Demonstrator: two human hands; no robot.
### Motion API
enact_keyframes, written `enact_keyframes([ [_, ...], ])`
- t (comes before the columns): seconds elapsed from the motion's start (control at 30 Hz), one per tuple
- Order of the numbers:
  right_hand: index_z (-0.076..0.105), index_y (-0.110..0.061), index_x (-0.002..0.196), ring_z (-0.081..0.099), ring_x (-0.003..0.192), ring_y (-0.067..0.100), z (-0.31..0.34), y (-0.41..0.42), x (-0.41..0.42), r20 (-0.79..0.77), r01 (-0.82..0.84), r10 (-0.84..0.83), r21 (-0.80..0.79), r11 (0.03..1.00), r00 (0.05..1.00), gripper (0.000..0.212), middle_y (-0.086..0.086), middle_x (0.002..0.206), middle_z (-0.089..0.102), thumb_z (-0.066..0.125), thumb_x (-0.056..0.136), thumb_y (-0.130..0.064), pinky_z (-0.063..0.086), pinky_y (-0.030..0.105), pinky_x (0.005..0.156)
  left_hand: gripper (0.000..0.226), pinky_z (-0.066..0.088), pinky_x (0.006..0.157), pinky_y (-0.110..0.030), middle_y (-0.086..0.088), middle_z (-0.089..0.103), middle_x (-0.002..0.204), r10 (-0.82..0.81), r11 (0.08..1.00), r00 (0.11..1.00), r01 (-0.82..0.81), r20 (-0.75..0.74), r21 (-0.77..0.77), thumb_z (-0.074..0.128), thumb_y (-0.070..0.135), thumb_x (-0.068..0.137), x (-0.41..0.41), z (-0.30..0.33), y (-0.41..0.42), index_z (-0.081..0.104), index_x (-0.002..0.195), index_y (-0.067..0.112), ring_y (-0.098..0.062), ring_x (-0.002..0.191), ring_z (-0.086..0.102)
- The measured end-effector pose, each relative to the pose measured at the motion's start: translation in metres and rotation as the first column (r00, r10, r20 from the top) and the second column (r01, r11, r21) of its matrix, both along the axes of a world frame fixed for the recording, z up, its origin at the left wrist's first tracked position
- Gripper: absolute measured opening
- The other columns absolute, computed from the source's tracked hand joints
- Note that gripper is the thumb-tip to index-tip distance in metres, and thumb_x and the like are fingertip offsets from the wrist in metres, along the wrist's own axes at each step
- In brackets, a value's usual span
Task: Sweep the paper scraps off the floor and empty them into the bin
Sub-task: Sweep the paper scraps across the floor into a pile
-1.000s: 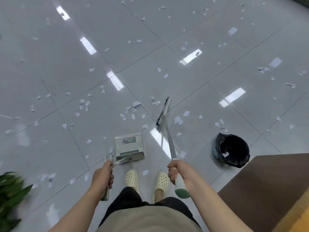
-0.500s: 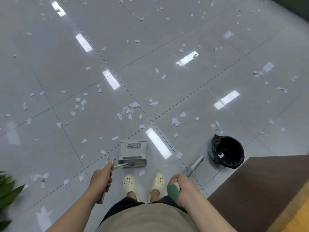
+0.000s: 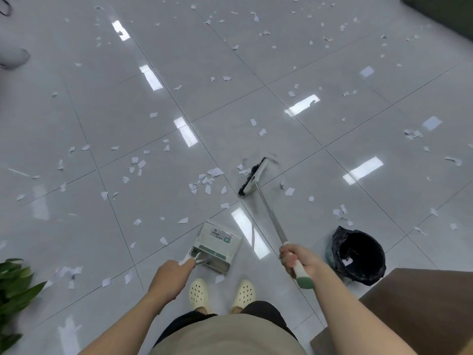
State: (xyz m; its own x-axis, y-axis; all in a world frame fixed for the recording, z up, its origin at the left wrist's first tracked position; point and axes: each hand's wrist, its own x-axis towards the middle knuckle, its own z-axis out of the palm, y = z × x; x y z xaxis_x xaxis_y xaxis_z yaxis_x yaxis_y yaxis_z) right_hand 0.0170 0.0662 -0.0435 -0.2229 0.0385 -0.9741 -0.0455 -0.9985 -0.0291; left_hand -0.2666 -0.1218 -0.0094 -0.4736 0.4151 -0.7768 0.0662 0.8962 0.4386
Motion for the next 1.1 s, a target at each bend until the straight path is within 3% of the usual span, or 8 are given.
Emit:
enact_keyframes([
  [0.17, 0.039, -0.014, 0.078, 0.033, 0.033, 0.007, 0.029, 0.039, 0.017, 0.007, -0.040, 0.039, 0.147, 0.988, 0.999, 0.024, -0.001, 0.054, 0.034, 0.048, 0.090, 0.005, 0.029, 0.017, 0.027, 0.040, 0.028, 0.049, -0.026, 0.001, 0.040, 0.052, -0.016, 1.000, 1.000, 0.016, 0.002, 0.020, 0.056, 0.047, 0.086, 0.019, -0.002, 0.041, 0.041, 0.068, 0.014, -0.017, 0.047, 0.031],
  [0.27, 0.041, -0.011, 0.079, 0.032, 0.033, 0.008, 0.047, 0.041, 0.023, 0.084, -0.076, 0.057, 0.241, 0.968, 0.995, 0.022, 0.001, 0.052, 0.034, 0.048, 0.088, 0.007, 0.028, 0.016, 0.028, 0.040, 0.030, 0.049, -0.026, 0.000, 0.042, 0.051, 0.021, 0.998, 0.999, -0.022, 0.029, 0.050, 0.055, 0.047, 0.087, 0.027, -0.003, 0.068, 0.048, 0.071, 0.012, -0.019, 0.045, 0.032],
  [0.4, 0.042, -0.010, 0.074, 0.030, 0.031, 0.011, 0.059, 0.032, 0.035, 0.200, -0.117, 0.057, 0.302, 0.946, 0.978, 0.023, 0.003, 0.045, 0.034, 0.047, 0.087, 0.009, 0.028, 0.016, 0.031, 0.042, 0.025, 0.049, -0.027, -0.004, 0.036, 0.060, 0.028, 0.994, 0.994, -0.039, 0.106, 0.106, 0.056, 0.053, 0.083, 0.031, -0.006, 0.102, 0.043, 0.080, 0.013, -0.019, 0.050, 0.026],
  [0.73, 0.041, -0.009, 0.074, 0.031, 0.027, 0.014, 0.043, 0.042, 0.041, 0.376, -0.001, -0.083, 0.219, 0.976, 0.923, 0.021, 0.002, 0.041, 0.033, 0.043, 0.085, 0.009, 0.032, 0.016, 0.032, 0.034, 0.029, 0.048, -0.027, -0.004, 0.041, 0.059, -0.162, 0.983, 0.974, 0.144, 0.161, 0.117, 0.058, 0.043, 0.087, 0.036, -0.032, 0.186, 0.046, 0.078, 0.013, -0.019, 0.048, 0.031],
  [0.9, 0.043, -0.011, 0.083, 0.034, 0.028, 0.011, 0.038, 0.084, 0.017, 0.330, 0.151, -0.184, 0.123, 0.981, 0.926, 0.018, -0.002, 0.042, 0.033, 0.041, 0.085, 0.006, 0.033, 0.015, 0.031, 0.034, 0.029, 0.049, -0.027, -0.005, 0.042, 0.060, -0.206, 0.978, 0.962, 0.195, 0.180, 0.077, 0.057, 0.044, 0.086, 0.016, -0.040, 0.238, 0.047, 0.077, 0.012, -0.020, 0.050, 0.032],
  [1.1, 0.039, -0.012, 0.082, 0.035, 0.030, 0.008, 0.031, 0.142, -0.037, 0.147, 0.263, -0.271, 0.074, 0.962, 0.951, 0.019, -0.002, 0.047, 0.033, 0.040, 0.089, 0.006, 0.034, 0.014, 0.030, 0.036, 0.032, 0.048, -0.026, -0.004, 0.046, 0.058, -0.254, 0.967, 0.950, 0.249, 0.183, 0.054, 0.056, 0.046, 0.086, -0.017, -0.041, 0.277, 0.050, 0.075, 0.012, -0.020, 0.050, 0.035],
])
